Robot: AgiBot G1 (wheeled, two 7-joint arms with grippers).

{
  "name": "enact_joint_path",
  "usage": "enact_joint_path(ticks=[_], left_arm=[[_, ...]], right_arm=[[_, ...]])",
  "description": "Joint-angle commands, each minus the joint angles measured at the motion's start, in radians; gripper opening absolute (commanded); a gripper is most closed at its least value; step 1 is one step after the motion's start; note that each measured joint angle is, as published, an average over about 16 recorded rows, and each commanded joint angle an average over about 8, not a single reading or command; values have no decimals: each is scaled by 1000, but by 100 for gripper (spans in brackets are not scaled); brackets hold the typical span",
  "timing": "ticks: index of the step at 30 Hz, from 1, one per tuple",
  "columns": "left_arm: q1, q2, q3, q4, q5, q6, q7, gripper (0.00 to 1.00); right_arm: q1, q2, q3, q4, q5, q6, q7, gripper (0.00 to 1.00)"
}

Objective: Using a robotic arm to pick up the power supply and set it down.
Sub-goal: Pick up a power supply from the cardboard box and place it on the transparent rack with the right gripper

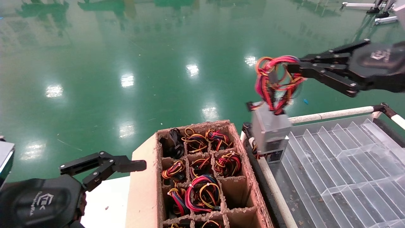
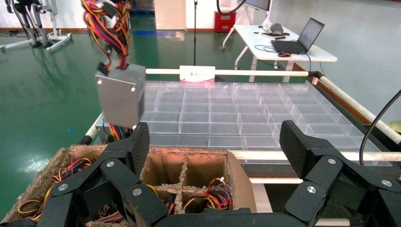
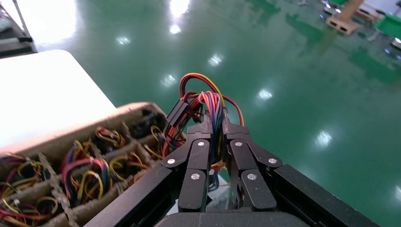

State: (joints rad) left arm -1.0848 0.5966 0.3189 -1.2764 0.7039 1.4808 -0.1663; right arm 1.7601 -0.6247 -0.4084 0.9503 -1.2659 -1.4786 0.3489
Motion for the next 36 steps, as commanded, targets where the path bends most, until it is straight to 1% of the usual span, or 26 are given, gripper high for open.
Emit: enact_joint_path(ticks=[1, 8, 14, 18, 23, 36], left_arm=[[0, 0, 0, 0, 0, 0, 0, 100], [0, 0, 0, 0, 0, 0, 0, 100], [0, 0, 0, 0, 0, 0, 0, 100], [0, 0, 1, 0, 0, 0, 0, 100], [0, 0, 1, 0, -1, 0, 0, 100], [0, 0, 1, 0, -1, 0, 1, 100]], right_arm=[[7, 15, 1, -23, -9, -5, -10, 0], [-42, 48, -1, -108, -25, 7, -61, 0], [-107, 47, 1, -173, -17, 30, -113, 0], [-141, 30, -1, -202, -13, 42, -143, 0], [-162, -4, -12, -239, -20, 53, -172, 0], [-140, -89, -33, -383, -41, 56, -256, 0]])
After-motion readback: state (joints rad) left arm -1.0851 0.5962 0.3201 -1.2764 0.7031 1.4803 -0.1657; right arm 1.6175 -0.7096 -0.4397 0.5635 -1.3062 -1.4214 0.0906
